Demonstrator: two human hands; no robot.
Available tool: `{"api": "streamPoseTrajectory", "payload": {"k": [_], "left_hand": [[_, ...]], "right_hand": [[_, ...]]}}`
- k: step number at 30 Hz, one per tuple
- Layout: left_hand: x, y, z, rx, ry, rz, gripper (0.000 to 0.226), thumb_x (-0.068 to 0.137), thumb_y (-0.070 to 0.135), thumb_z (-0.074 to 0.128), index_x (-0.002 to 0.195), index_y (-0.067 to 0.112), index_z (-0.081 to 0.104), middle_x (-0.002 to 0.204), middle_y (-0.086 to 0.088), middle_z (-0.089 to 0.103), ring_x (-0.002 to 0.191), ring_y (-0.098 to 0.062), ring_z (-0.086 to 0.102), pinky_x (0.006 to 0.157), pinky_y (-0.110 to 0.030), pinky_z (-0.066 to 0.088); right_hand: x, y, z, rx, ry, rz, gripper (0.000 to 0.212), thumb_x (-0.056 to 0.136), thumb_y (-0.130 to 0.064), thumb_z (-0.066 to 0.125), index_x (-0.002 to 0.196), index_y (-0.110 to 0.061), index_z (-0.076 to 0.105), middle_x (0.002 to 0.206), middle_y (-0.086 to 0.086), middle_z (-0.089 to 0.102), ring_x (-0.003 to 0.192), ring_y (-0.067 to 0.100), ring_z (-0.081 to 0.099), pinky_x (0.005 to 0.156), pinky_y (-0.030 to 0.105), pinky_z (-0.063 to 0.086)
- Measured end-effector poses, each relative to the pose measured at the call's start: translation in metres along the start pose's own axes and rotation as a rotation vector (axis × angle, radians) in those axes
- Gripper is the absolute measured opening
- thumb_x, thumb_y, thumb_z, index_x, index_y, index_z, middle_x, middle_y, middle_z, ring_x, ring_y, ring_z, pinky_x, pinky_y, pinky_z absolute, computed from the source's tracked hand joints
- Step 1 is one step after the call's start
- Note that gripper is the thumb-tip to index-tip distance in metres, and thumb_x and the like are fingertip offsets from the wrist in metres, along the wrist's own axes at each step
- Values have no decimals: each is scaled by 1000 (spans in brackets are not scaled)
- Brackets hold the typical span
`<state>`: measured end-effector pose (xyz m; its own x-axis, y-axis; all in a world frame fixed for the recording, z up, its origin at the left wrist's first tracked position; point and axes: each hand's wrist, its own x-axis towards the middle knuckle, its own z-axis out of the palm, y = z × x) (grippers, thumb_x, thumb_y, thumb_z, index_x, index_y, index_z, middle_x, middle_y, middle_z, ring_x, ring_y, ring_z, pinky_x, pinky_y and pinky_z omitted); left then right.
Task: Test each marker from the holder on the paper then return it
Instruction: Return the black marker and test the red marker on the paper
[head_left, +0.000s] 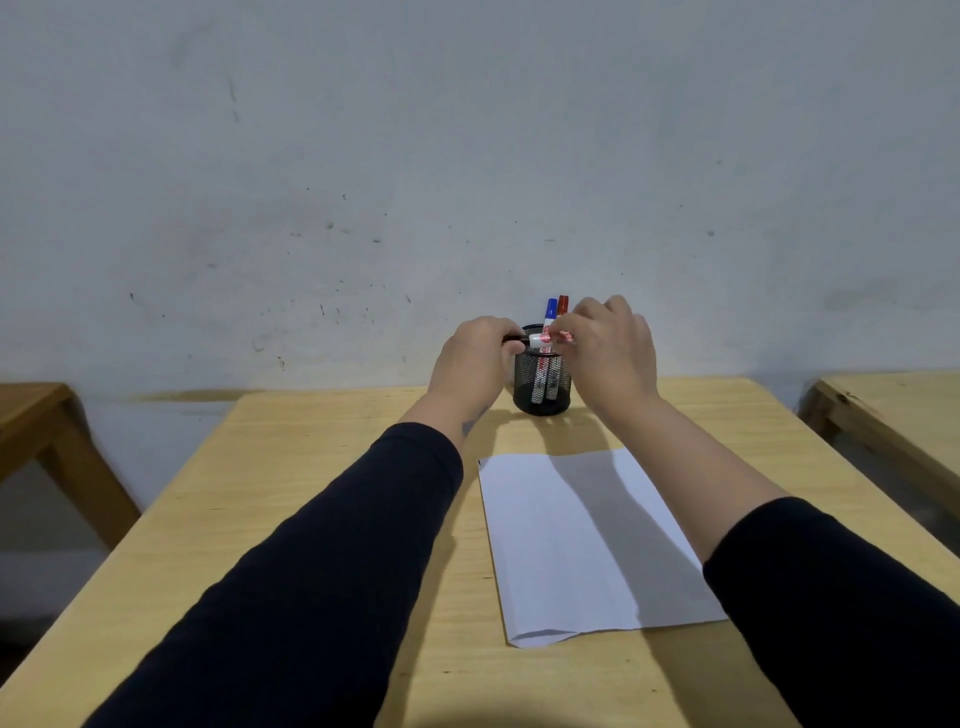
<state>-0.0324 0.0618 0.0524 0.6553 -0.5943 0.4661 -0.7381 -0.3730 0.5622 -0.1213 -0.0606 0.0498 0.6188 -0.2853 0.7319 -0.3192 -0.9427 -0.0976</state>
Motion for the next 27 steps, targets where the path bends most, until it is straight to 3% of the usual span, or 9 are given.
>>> {"api": "streamPoseTrajectory", "payload": {"k": [5, 9, 12, 17, 22, 25, 27], "left_hand": [[12, 1, 15, -192, 127, -69, 52, 93, 23, 59, 141, 13, 42, 123, -3, 62, 112, -15, 58, 95, -28, 45], [17, -9, 44, -125, 28, -145, 70, 88, 34, 64, 146, 12, 31, 142, -5, 47, 131, -19, 44, 103, -32, 37], [23, -17, 67, -138, -15, -203, 85, 81, 41, 70, 148, 12, 25, 150, -3, 36, 139, -18, 33, 107, -31, 32], [35, -26, 95, -211, -5, -282, 91, 60, 49, 80, 132, 12, 39, 129, -6, 51, 121, -21, 49, 97, -42, 47], [39, -35, 107, -272, 5, -280, 87, 58, 45, 81, 129, 18, 39, 122, 0, 57, 109, -19, 57, 89, -41, 52], [40, -38, 109, -295, 32, -247, 77, 64, 39, 83, 126, 21, 41, 119, 3, 58, 105, -15, 57, 83, -34, 51], [40, -38, 109, -291, 40, -237, 75, 65, 39, 82, 126, 22, 41, 119, 4, 58, 104, -14, 57, 82, -32, 51]], "right_hand": [[26, 14, 6, 142, 23, 148, 19, 92, -26, 57, 103, -17, 69, 100, 3, 69, 96, 29, 57, 74, 37, 42], [62, 15, 6, 499, 91, 443, 21, 89, -27, 60, 103, -13, 67, 89, 1, 69, 81, 19, 65, 74, 34, 51], [77, 23, 16, 561, 41, 588, 24, 85, -25, 61, 104, -10, 67, 86, 0, 66, 80, 15, 63, 77, 30, 51], [67, 34, 52, 586, -111, 766, 25, 80, -25, 64, 97, -9, 71, 99, 9, 73, 94, 24, 69, 85, 34, 55], [43, 34, 71, 545, -188, 825, 19, 78, -17, 66, 89, -3, 72, 97, 17, 73, 93, 32, 67, 78, 35, 52], [41, 32, 79, 567, -228, 819, 23, 76, -21, 67, 96, -11, 63, 102, 9, 68, 95, 27, 65, 76, 33, 50], [44, 30, 83, 598, -276, 803, 20, 77, -21, 67, 94, -18, 56, 94, 2, 62, 93, 23, 63, 77, 34, 50]]}}
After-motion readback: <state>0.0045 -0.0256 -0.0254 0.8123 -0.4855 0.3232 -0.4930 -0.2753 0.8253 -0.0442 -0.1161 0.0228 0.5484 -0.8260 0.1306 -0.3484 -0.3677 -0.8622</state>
